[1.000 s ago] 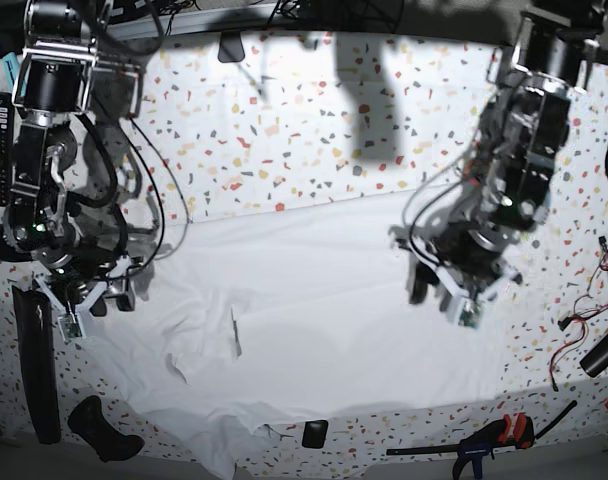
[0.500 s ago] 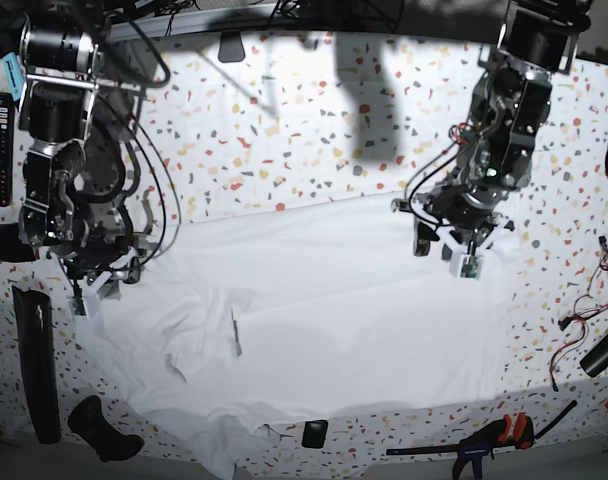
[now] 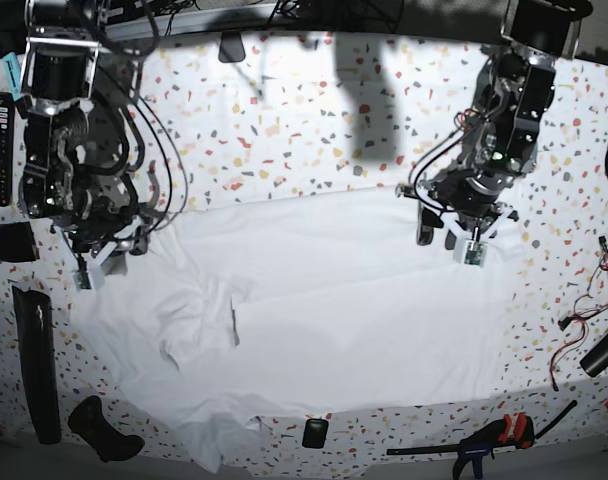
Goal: Fold the T-shirt properly
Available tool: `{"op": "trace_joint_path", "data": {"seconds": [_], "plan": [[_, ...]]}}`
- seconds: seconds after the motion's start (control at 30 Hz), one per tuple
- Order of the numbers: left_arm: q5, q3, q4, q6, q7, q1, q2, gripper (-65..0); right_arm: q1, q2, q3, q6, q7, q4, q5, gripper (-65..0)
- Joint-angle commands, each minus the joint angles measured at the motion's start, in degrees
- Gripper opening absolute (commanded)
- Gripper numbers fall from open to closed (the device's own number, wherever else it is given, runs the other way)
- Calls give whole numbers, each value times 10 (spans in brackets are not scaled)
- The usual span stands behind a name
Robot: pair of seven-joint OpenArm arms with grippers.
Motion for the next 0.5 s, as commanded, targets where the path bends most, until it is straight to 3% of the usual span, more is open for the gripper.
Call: {"op": "trace_joint_path", "data": {"seconds": [0.0, 0.33, 0.47], "plan": [[-20, 3, -6, -15, 69, 18, -7, -388, 4, 8, 1, 6, -8, 21, 6, -400], [-29, 3, -6, -27, 57, 93, -85, -388, -49, 3, 0, 6, -85, 87, 6, -400], [-29, 0, -6, -27, 57, 115, -103, -388, -92, -4, -1, 6, -87, 120, 6, -400]]}}
